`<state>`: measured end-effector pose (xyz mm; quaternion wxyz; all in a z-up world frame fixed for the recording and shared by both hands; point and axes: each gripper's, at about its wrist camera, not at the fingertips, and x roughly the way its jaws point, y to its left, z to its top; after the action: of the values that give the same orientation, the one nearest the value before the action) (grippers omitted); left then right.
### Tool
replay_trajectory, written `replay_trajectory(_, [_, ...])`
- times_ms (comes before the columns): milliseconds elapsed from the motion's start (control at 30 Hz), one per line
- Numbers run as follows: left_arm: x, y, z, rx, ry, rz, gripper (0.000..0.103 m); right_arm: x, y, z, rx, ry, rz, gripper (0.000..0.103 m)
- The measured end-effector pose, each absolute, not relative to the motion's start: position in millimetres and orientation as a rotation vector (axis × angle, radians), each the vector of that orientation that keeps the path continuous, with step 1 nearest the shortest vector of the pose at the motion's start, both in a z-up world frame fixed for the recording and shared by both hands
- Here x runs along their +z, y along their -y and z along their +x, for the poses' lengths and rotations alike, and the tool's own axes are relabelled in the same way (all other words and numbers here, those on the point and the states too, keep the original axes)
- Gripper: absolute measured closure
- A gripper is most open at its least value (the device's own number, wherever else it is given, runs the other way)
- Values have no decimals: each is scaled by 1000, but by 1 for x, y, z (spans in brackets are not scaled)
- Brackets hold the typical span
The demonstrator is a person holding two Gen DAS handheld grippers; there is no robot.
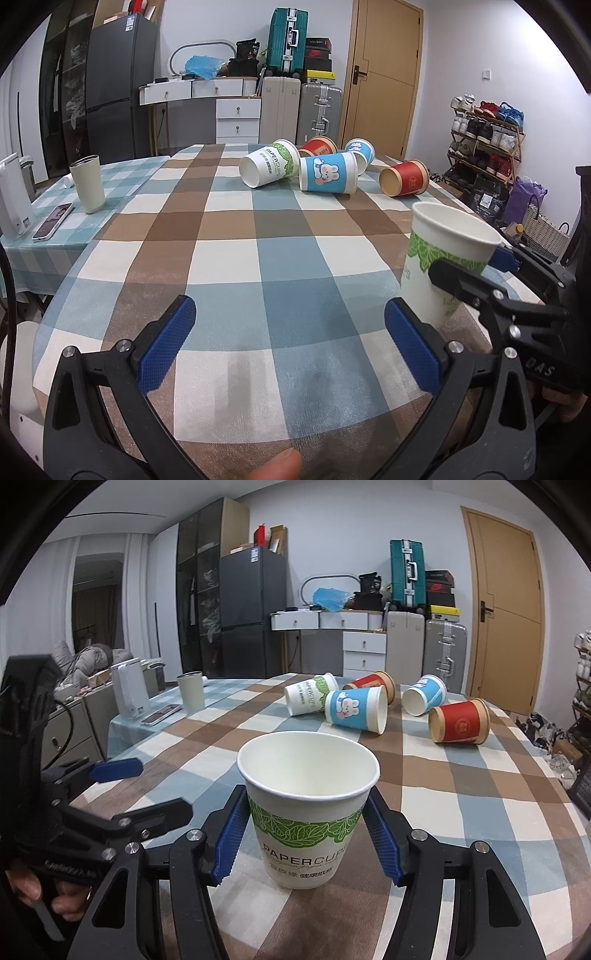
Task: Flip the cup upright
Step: 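Rotate the white cup with the right gripper until its rim faces up, then lower the upright cup onto the table and open the right gripper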
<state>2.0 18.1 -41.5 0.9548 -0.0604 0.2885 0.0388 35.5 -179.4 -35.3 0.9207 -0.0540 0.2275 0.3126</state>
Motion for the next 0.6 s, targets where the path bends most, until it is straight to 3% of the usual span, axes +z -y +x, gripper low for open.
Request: replay_trajectory(600, [-43, -17, 1, 80, -587, -122, 1, -41, 167, 46, 629, -491, -140, 38])
